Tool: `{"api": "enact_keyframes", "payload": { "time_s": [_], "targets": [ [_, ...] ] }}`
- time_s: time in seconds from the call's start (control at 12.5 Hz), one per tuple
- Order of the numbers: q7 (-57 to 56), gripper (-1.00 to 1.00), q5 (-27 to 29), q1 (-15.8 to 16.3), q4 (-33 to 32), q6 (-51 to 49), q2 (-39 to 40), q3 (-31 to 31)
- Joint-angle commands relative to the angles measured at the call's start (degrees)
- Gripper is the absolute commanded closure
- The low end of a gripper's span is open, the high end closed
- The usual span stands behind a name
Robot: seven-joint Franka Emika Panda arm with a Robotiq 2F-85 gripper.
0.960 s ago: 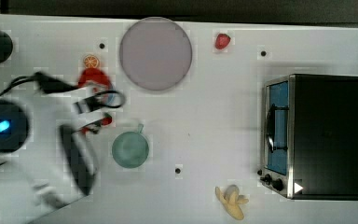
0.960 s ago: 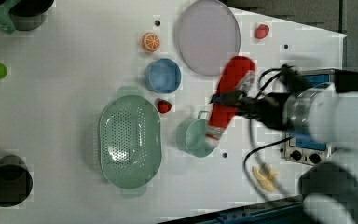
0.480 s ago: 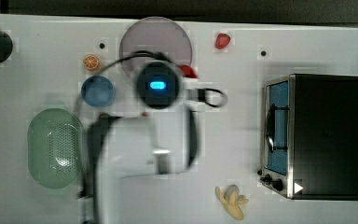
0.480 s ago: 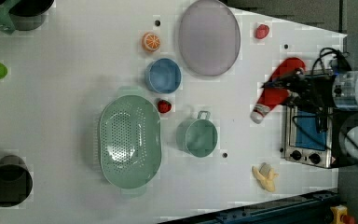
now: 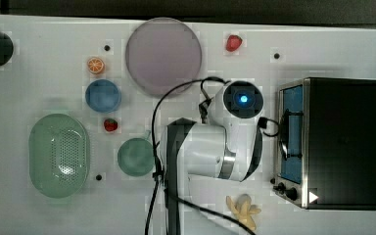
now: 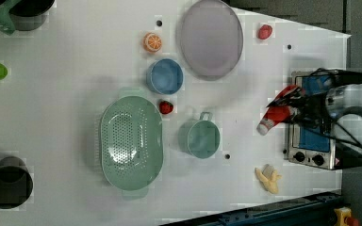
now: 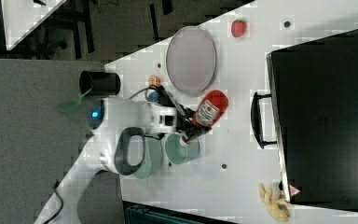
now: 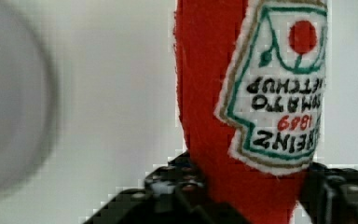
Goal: Pick ketchup from strainer and place it on the table
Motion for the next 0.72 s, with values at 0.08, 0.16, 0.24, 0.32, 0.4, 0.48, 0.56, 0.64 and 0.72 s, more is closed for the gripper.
{"api": "enact_keyframes", "payload": {
  "time_s": [0.08,0.16,0.24,0.32,0.4,0.48,0.56,0.64,0.72],
  "targets": [
    [-2.5,-0.63,0.1,2.1,-2.5,5.7,3.5,2.1],
    [-2.5,-0.85,0.1,2.1,-3.1,7.4,4.0,2.1],
    [-2.5,-0.99,0.1,2.2,-3.1,7.2,3.5,2.2],
    [-2.4,-1.0,0.1,2.2,-2.7,6.6,2.0,2.4],
    [-2.4,-1.0,0.1,2.2,-1.7,5.5,-0.1,2.7],
    [-2.4,-1.0,0.1,2.2,-0.3,3.4,-2.3,3.0],
    [-2.2,-1.0,0.2,2.2,1.7,0.3,-4.4,3.3],
    [-1.1,-1.0,0.2,2.3,4.1,-3.8,-6.2,3.5],
    [0.0,-1.0,0.2,2.3,6.8,-8.0,-7.6,3.6]
  ]
}}
